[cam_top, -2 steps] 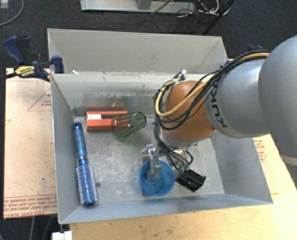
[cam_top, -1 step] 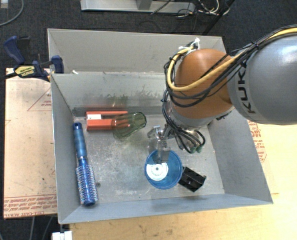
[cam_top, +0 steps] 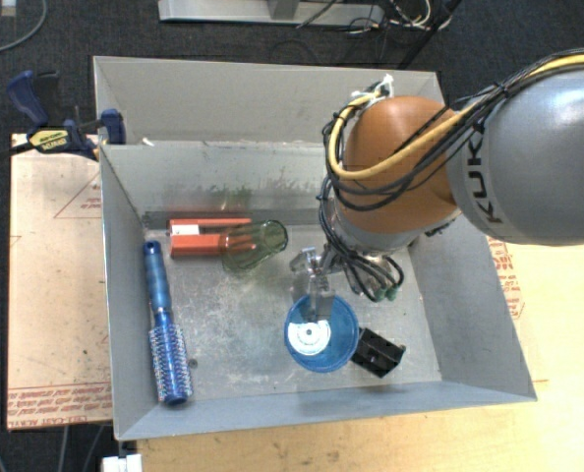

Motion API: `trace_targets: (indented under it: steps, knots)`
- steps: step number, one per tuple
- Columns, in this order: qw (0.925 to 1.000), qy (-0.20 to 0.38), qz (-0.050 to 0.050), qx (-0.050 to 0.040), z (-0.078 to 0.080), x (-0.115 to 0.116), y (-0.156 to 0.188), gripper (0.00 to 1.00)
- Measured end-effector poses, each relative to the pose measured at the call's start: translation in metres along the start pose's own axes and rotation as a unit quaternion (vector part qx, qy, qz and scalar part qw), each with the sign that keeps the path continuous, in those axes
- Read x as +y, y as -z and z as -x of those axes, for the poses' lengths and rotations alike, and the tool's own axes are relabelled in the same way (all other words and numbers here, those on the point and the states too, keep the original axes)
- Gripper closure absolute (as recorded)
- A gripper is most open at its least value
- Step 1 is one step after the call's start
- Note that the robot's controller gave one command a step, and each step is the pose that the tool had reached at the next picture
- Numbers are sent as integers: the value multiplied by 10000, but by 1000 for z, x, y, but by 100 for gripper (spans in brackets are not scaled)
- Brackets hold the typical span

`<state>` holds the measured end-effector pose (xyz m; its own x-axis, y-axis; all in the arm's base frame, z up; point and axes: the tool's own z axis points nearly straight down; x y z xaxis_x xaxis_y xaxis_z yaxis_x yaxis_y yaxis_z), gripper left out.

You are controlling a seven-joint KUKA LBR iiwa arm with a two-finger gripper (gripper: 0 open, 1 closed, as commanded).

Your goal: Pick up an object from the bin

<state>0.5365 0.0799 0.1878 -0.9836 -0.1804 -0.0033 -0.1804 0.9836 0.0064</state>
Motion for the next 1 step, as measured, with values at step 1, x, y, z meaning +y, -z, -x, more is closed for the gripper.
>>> trace_targets:
  steps: [1]
  knots:
    - [9995,-312,0,-61,-3,-2,176,100]
